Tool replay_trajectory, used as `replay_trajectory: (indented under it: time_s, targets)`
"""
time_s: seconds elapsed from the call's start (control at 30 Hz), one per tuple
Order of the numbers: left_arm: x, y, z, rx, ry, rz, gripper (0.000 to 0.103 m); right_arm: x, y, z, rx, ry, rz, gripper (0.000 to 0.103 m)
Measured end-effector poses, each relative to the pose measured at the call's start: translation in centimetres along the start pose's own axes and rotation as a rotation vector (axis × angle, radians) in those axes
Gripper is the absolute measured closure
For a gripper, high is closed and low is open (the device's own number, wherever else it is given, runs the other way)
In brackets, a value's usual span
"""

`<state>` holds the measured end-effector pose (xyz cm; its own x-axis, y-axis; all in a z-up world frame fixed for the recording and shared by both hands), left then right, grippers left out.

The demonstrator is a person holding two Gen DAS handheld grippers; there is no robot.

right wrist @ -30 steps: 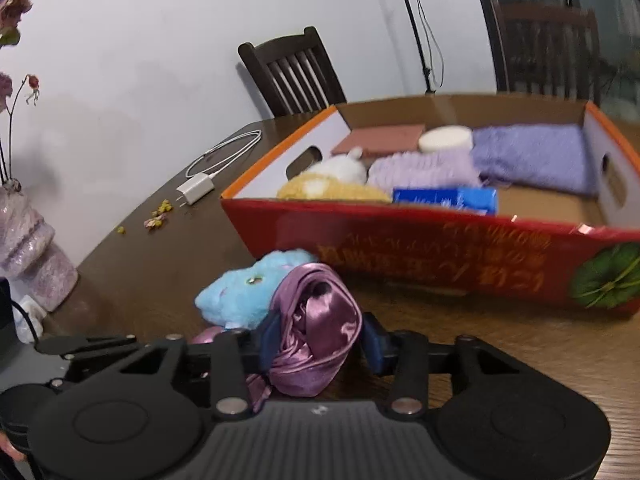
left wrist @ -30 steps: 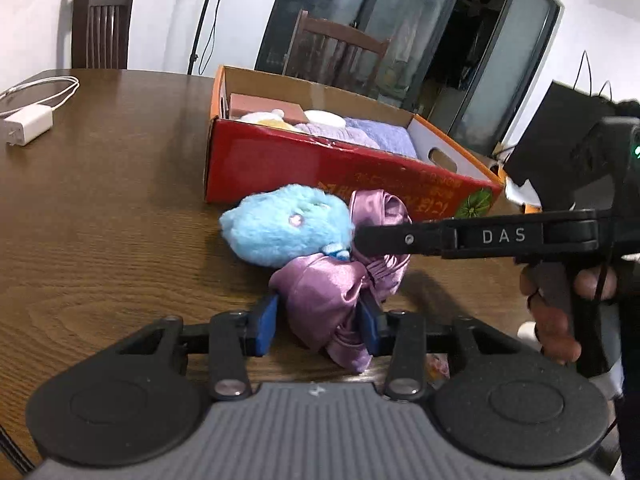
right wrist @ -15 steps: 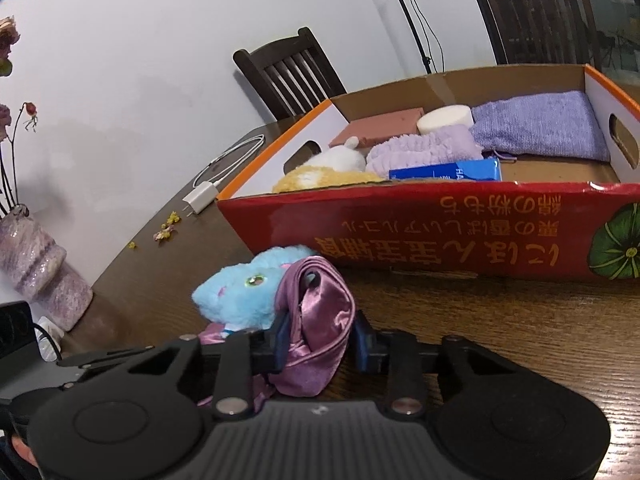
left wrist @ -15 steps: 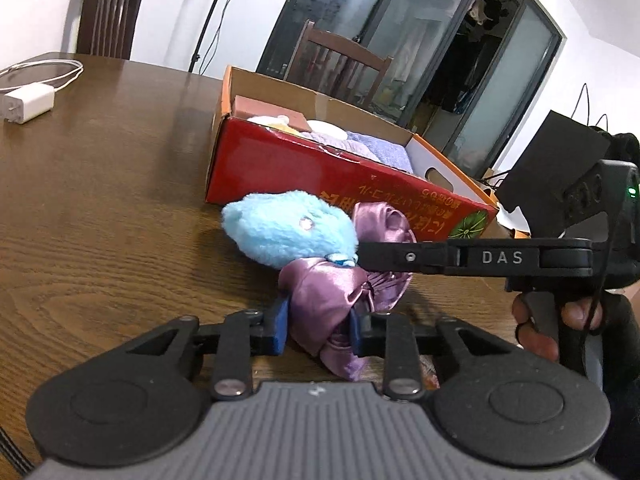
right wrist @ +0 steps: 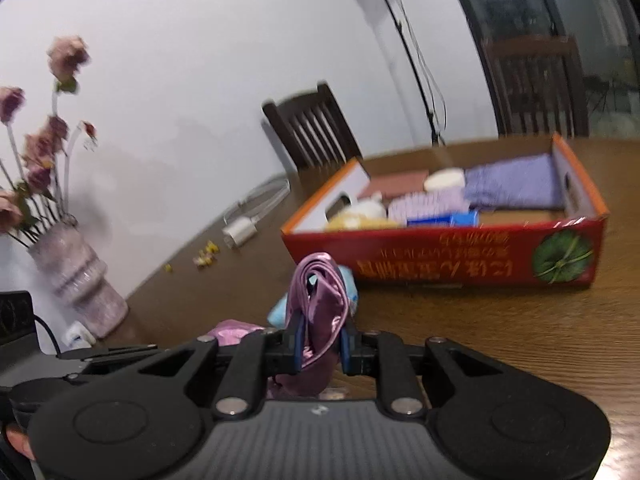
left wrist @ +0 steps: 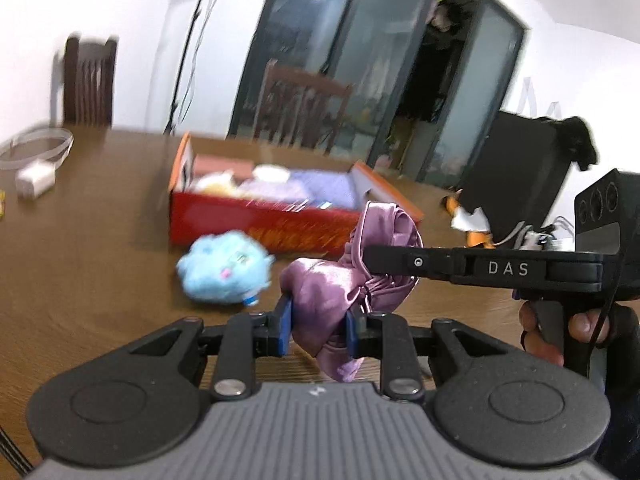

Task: Organize soft objects
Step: 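Carry the pink satin bow into the box and open the left gripper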

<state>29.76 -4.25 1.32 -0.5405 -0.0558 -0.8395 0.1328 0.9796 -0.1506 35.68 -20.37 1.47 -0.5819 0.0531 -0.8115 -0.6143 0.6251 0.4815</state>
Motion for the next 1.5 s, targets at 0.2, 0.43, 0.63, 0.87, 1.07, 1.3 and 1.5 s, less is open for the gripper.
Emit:
replay_trajectory:
  time_s: [0.2, 0.43, 0.63, 0.87, 1.07, 1.3, 1.5]
  targets:
    - [0.4, -3.4, -5.9, 0.068, -0.082, 0.056, 0.077, 0.9, 4.4, -7.0, 0.017, -0.111, -0.066, 0.086]
    - [2.5, -6.9, -10.3, 0.133, -0.126, 0.129, 0.077, 4.0, 8.3, -13.6, 0.051, -0.220, -0.087, 0.089]
    - [4.3, -7.9, -11.7, 0.153, -0.132, 0.147, 0.077, 6.3, 9.6, -16.2, 0.069, -0.249, -0.095, 0.089]
    - [4.4, -8.3, -11.6, 0.152, -0.137, 0.163, 0.077, 7.0, 9.7, -16.8, 0.079, -0.257, -0.094, 0.089]
    - [2.9, -9.1, -9.5, 0.170, -0.133, 0.190, 0.077, 5.8, 7.9, -16.7, 0.099, -0.273, -0.073, 0.089]
    - [-0.5, -9.6, -4.8, 0.194, -0.108, 0.214, 0.077, 2.9, 4.1, -15.2, 0.125, -0.284, -0.041, 0.089]
    - [-4.2, -9.8, 0.5, 0.203, -0.104, 0.234, 0.077, -1.0, -0.3, -12.7, 0.153, -0.283, -0.029, 0.089]
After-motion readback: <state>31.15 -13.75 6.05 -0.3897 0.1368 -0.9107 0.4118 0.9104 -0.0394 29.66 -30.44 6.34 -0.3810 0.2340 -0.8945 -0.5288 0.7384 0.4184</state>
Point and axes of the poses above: each gripper's, at about its wrist camera, not at the fingertips, and z roughly the way its jaws point, y to its left, x to its underside, the point moved 7 cm from there along z, roughly the way its jaws point, and after that the axes turned 14 degrees about -x, right-handed, at the moved point
